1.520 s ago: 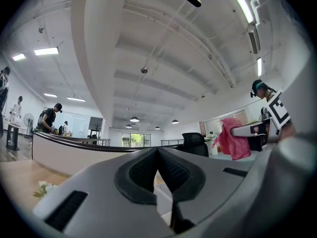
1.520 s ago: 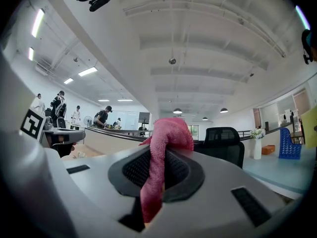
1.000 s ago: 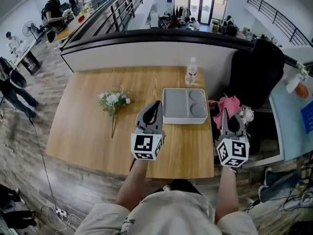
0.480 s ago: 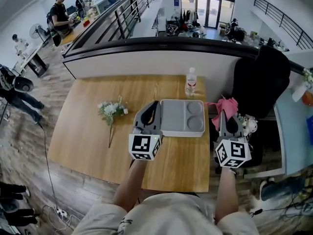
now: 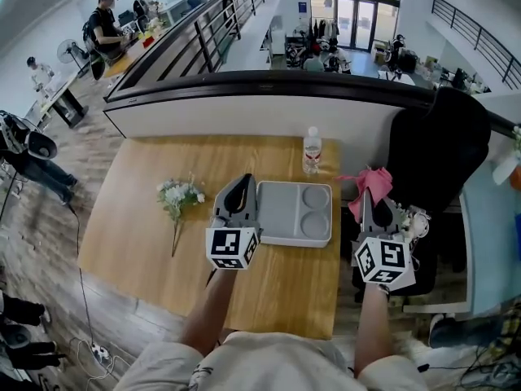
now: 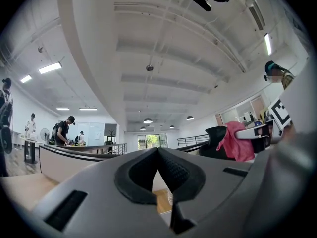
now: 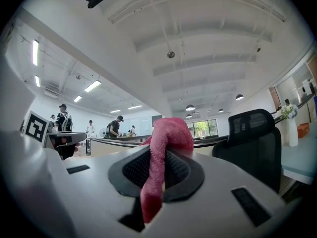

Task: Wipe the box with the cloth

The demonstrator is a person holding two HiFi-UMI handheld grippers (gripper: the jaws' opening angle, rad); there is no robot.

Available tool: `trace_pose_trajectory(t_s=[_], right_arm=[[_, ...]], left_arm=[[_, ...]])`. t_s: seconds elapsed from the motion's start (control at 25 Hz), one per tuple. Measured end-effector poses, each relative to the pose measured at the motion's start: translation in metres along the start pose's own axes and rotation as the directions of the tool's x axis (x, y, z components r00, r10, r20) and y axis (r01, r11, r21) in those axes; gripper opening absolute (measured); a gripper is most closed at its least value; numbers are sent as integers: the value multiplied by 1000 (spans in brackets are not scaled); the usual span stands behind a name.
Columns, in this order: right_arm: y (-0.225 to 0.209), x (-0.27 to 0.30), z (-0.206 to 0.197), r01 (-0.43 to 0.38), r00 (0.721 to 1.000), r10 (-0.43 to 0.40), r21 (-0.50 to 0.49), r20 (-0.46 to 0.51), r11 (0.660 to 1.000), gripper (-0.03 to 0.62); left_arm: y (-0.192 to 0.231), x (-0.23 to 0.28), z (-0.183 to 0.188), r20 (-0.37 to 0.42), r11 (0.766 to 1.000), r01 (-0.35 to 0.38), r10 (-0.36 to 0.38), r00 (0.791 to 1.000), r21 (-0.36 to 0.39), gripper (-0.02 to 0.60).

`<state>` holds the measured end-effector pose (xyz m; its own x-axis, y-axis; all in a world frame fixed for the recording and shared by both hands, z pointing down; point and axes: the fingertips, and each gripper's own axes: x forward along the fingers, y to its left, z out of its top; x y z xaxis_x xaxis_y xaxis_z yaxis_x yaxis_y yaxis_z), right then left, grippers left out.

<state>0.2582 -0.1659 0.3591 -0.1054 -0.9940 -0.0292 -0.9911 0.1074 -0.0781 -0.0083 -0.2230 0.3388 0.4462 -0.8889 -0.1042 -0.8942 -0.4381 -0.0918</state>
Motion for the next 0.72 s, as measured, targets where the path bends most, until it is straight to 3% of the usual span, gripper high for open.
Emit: trace_pose_trajectory(t_s=[0.72], right_arm=[[11,53,-50,-36,994,41,46,-105,998,57]], left_arm=[[43,17,-44,-57,999,-53,53,997,-3,14]])
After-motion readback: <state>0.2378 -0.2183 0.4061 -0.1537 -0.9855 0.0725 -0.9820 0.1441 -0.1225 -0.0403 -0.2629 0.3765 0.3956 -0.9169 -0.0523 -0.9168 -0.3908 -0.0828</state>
